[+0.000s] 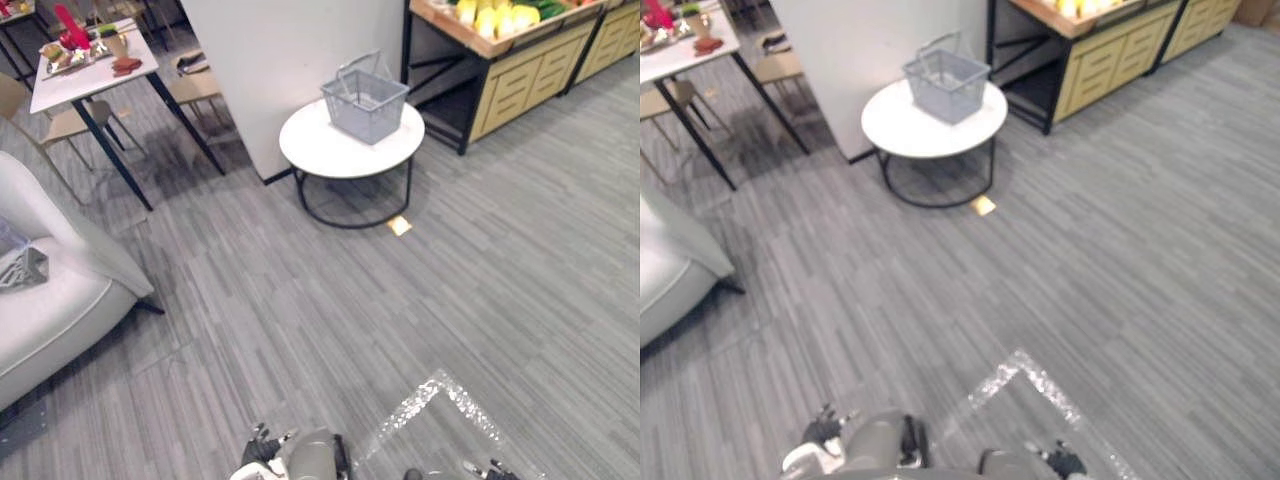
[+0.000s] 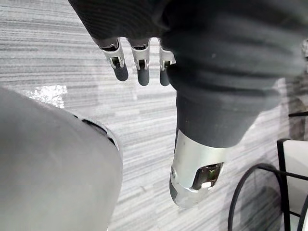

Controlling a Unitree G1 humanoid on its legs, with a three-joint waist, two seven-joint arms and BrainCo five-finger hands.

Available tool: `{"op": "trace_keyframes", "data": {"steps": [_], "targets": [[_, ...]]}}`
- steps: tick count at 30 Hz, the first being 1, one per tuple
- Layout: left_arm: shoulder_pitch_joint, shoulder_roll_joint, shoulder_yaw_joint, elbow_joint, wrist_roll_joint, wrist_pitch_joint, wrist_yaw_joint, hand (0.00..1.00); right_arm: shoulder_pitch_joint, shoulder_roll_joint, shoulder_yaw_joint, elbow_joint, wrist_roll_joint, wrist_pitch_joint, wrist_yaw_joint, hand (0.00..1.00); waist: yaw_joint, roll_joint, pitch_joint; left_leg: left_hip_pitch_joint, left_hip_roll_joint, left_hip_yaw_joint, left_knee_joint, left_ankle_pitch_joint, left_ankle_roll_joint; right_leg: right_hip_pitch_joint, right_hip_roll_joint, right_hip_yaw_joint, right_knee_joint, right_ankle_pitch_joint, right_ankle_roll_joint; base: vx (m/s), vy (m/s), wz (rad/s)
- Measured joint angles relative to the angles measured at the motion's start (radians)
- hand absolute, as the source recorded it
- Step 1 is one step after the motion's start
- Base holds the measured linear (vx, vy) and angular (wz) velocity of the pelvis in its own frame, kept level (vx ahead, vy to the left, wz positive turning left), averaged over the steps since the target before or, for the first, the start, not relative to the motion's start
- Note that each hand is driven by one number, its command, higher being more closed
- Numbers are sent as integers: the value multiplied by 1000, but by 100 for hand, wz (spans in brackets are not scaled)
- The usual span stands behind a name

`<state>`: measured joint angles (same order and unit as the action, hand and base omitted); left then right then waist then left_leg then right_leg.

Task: Pick vegetable in the basket

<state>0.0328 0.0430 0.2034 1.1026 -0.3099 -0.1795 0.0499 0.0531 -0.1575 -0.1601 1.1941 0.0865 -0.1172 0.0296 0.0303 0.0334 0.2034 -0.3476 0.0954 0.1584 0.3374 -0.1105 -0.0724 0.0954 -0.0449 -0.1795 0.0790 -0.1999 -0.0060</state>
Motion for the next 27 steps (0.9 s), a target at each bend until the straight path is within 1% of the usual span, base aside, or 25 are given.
{"op": "trace_keyframes", "data": {"steps": [2,3,4,5,6,7,8,9,10,11,12,13,14,15,16,17,18,19,20,21,22,23,24,25,27], "targets": [[10,0,15,2,0,-5,0,0,-12,-2,0,-1,-4,0,-4,0,6,15,2,-1,10,-53,-240,94,-9,37,10,12,-33,-12,40,308,224,-16],[15,0,31,9,0,-5,0,0,-20,-5,0,-2,-7,0,-5,0,14,23,2,-8,28,-59,-276,110,-7,63,12,24,-39,-29,65,345,241,-26],[19,1,38,15,0,-3,0,0,-24,-5,0,-2,-7,-1,-5,0,17,26,0,-14,35,-55,-275,122,-4,78,11,30,-43,-37,77,406,277,-37],[26,16,43,21,2,2,0,0,-32,2,-1,-3,-7,-2,-4,0,25,11,-4,-14,26,-27,-225,221,10,106,-21,47,-42,-61,101,452,293,-38],[30,31,42,33,6,9,-1,0,-42,25,-7,-2,-7,-4,-2,0,29,-26,-25,-21,-11,3,-186,215,40,98,-67,71,-27,-70,117,467,280,-29],[29,40,40,34,13,10,0,0,-49,35,-7,-3,-7,-6,2,0,28,-40,-29,-24,-28,11,-182,198,52,84,-90,80,-7,-63,128,579,338,-11],[29,57,39,35,19,14,1,0,-56,48,-7,-10,-7,-11,4,0,27,-58,-39,-23,-57,30,-172,179,74,44,-129,109,62,-51,148,585,320,6],[28,60,40,35,20,15,5,0,-56,52,-15,-10,-8,-17,4,0,27,-68,-45,-6,-84,48,-167,151,101,16,-152,146,144,-33,154,487,277,6],[27,59,40,35,22,15,7,0,-55,53,-27,-10,-9,-17,4,0,28,-68,-46,10,-96,52,-165,135,109,1,-161,166,195,-18,151,386,207,-2],[31,59,39,35,45,16,14,0,-51,53,-36,-13,-10,-18,4,0,27,-67,-46,53,-111,60,-166,99,124,-44,-170,198,331,31,150,382,225,-13],[37,64,37,30,51,16,16,0,-46,55,-36,-17,-10,-18,4,0,25,-68,-45,106,-117,67,-166,56,127,-106,-183,201,506,128,169,575,344,-19],[36,66,35,29,51,16,18,0,-41,56,-36,-20,-11,-18,4,0,24,-68,-44,134,-117,70,-167,37,131,-138,-190,197,590,197,173,479,282,-24],[39,73,25,13,51,16,24,0,-30,58,-36,-26,-8,-19,7,0,19,-68,-44,193,-117,77,-169,7,140,-212,-212,179,797,239,188,452,237,-17],[41,76,17,2,51,16,25,0,-28,53,-35,-42,-10,-21,5,0,9,-67,-43,221,-118,77,-173,-2,143,-252,-221,163,899,238,187,427,168,-10],[38,83,-1,-25,61,15,33,0,-27,44,-31,-63,-10,-27,5,0,-14,-56,-35,298,-115,77,-194,-13,156,-332,-230,103,1102,225,177,480,156,-10],[35,83,-1,-43,78,13,34,0,-25,37,-31,-74,-10,-27,4,0,-17,-52,-31,346,-109,80,-215,-19,159,-377,-220,81,1187,214,161,381,94,-13],[32,83,-1,-50,88,13,34,0,-22,34,-32,-81,-10,-28,4,0,-22,-46,-27,375,-104,81,-229,-22,159,-410,-209,68,1230,206,149,331,38,-18],[27,83,0,-64,91,13,35,0,-20,31,-32,-81,-10,-28,4,0,-32,-46,-25,422,-97,83,-251,-30,161,-477,-184,51,1289,194,130,286,-36,-8],[17,83,1,-71,90,12,35,0,-12,31,-36,-82,-10,-27,4,0,-44,-42,-22,451,-84,82,-260,-49,155,-544,-156,32,1296,191,126,263,-72,1],[10,83,2,-70,90,12,35,0,-9,31,-39,-83,-10,-27,5,0,-50,-41,-18,463,-79,80,-260,-59,148,-574,-148,20,1285,191,126,242,-127,11],[2,78,2,-69,90,12,33,0,-2,40,-53,-82,-8,-27,7,0,-58,-44,-4,493,-73,74,-261,-79,138,-618,-147,-1,1235,191,126,249,-149,12],[-3,71,4,-67,90,13,33,0,6,45,-71,-87,-9,-32,8,0,-60,-44,3,517,-70,73,-262,-93,128,-630,-149,-17,1160,190,124,314,-194,15],[-10,58,20,-65,90,14,32,0,9,51,-81,-85,-8,-32,6,0,-59,-50,10,546,-68,70,-264,-102,119,-620,-159,-44,1018,184,114,269,-176,16],[-10,48,29,-65,90,14,32,0,13,55,-90,-84,-9,-31,5,0,-60,-50,10,553,-64,66,-262,-112,111,-603,-163,-58,932,183,112,288,-212,33],[-12,18,39,-65,90,14,32,0,30,69,-112,-83,-8,-22,2,0,-57,-51,18,600,-39,37,-262,-165,54,-536,-164,-54,594,179,101,326,-269,41]]}}
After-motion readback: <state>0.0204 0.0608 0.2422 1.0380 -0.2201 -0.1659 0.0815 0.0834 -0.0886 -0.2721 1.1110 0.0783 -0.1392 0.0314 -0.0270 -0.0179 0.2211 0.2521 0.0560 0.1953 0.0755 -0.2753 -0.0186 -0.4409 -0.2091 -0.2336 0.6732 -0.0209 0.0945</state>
